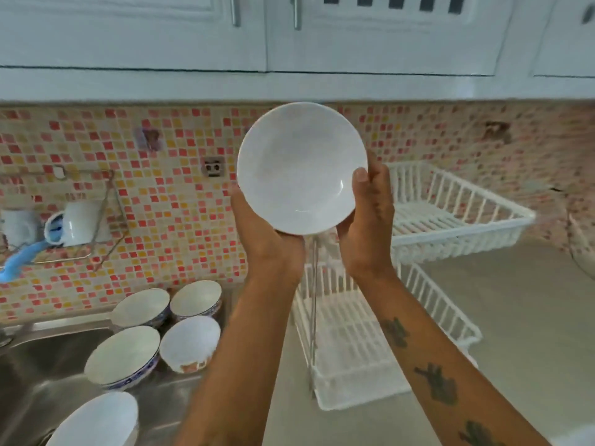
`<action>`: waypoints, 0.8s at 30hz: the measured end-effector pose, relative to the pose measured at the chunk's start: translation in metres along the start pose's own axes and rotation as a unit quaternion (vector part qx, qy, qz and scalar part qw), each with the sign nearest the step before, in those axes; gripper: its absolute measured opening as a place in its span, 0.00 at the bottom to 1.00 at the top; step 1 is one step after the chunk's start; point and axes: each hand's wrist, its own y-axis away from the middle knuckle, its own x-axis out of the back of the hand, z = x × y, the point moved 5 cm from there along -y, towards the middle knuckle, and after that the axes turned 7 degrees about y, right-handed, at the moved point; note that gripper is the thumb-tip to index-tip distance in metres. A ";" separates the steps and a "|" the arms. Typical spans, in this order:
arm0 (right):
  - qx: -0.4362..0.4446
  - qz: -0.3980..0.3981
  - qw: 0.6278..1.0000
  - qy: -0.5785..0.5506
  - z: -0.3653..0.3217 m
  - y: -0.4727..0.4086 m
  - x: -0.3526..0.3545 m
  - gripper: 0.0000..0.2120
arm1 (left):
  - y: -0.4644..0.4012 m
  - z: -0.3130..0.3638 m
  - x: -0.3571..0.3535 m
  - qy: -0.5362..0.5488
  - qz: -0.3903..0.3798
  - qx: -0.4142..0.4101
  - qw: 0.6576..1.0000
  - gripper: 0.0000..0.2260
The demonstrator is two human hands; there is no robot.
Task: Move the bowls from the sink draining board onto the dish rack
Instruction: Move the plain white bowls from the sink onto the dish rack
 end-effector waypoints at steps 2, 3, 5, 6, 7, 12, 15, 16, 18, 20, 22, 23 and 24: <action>0.009 0.011 1.000 -0.007 -0.010 -0.019 0.031 0.11 | -0.006 -0.025 -0.027 0.024 -0.063 0.069 0.995 0.19; 0.013 0.013 1.000 -0.017 -0.015 -0.027 0.045 0.11 | -0.008 -0.039 -0.040 0.036 -0.100 0.111 0.988 0.20; 0.020 0.011 0.999 -0.035 -0.021 -0.044 0.069 0.11 | -0.013 -0.063 -0.064 0.036 -0.157 0.195 0.967 0.20; 0.020 0.012 0.999 -0.036 -0.023 -0.053 0.079 0.11 | -0.016 -0.076 -0.073 0.032 -0.171 0.244 0.954 0.22; 0.016 0.013 0.999 -0.037 -0.024 -0.062 0.090 0.11 | -0.017 -0.087 -0.081 0.028 -0.182 0.296 0.937 0.23; -0.069 -0.018 0.996 0.045 -0.027 -0.108 0.132 0.08 | -0.030 -0.120 -0.112 0.044 -0.233 0.413 0.879 0.31; -0.182 -0.076 0.969 0.151 -0.021 -0.140 0.151 0.16 | -0.047 -0.130 -0.114 -0.022 -0.209 0.357 0.910 0.28; -0.221 -0.106 0.952 0.182 -0.017 -0.149 0.157 0.23 | -0.050 -0.133 -0.113 -0.064 -0.201 0.331 0.920 0.26; -0.294 -0.145 0.917 0.225 -0.003 -0.168 0.171 0.38 | -0.058 -0.147 -0.112 -0.146 -0.189 0.292 0.926 0.22; -0.355 -0.160 0.888 0.246 0.013 -0.184 0.188 0.44 | -0.065 -0.165 -0.110 -0.262 -0.187 0.258 0.911 0.26; -0.392 -0.151 0.871 0.254 0.027 -0.196 0.205 0.45 | -0.075 -0.184 -0.104 -0.395 -0.188 0.201 0.876 0.34; -0.404 -0.153 0.865 0.256 0.034 -0.200 0.211 0.44 | -0.078 -0.191 -0.103 -0.448 -0.190 0.163 0.858 0.36; -0.410 -0.162 0.855 0.272 0.039 -0.200 0.215 0.41 | -0.080 -0.198 -0.102 -0.491 -0.196 0.129 0.839 0.41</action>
